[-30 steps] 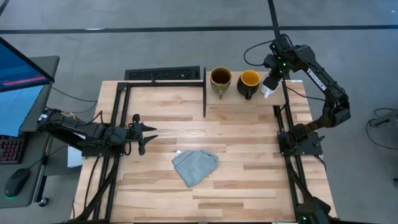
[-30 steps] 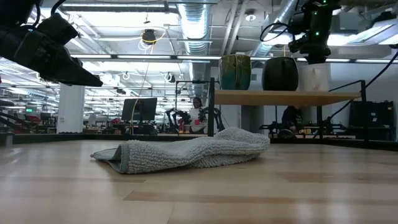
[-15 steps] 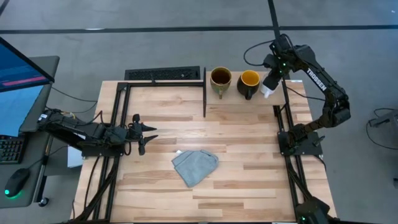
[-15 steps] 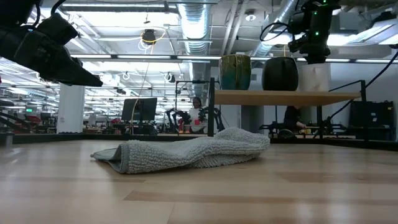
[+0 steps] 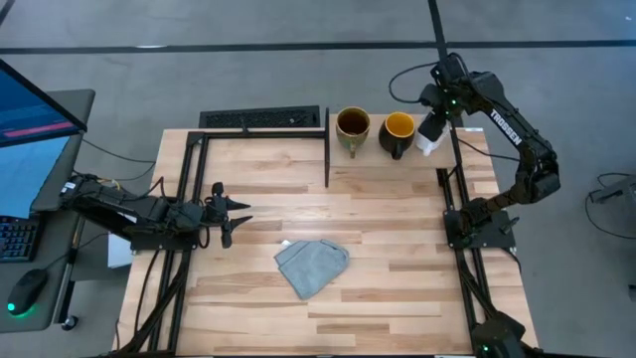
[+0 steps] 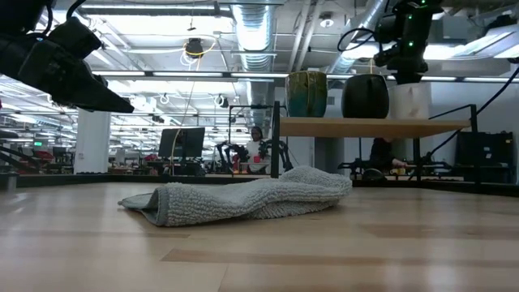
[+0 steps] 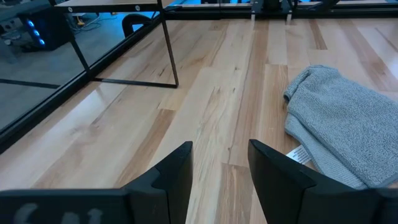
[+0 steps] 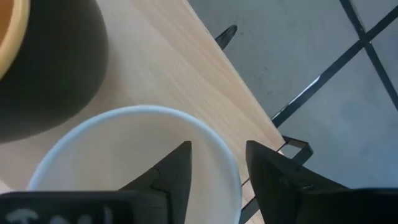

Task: Stack small to large cups/mugs on shelf
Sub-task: Put the white mug on the shelf

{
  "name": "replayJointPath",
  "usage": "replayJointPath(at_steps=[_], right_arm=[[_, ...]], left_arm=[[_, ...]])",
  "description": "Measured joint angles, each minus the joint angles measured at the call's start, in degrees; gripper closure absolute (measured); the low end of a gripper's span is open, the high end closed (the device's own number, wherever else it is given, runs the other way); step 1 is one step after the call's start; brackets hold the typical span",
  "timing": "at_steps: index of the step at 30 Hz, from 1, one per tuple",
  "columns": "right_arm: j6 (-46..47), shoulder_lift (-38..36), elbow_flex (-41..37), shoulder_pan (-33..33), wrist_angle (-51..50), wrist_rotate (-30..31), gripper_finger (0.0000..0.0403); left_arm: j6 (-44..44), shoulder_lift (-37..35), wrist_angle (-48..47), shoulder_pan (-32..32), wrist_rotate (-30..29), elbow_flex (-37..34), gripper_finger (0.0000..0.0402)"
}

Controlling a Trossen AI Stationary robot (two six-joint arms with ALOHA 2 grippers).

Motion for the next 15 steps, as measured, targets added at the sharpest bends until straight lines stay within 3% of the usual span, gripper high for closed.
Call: replayJointPath(at_steps=[15], right_arm=[[0.05,0.0,0.0,0.02,0.99,-5.25,0.0192]], left_arm=[[0.0,-0.01,0.01,0.0,0.02,0.0,0.0255]])
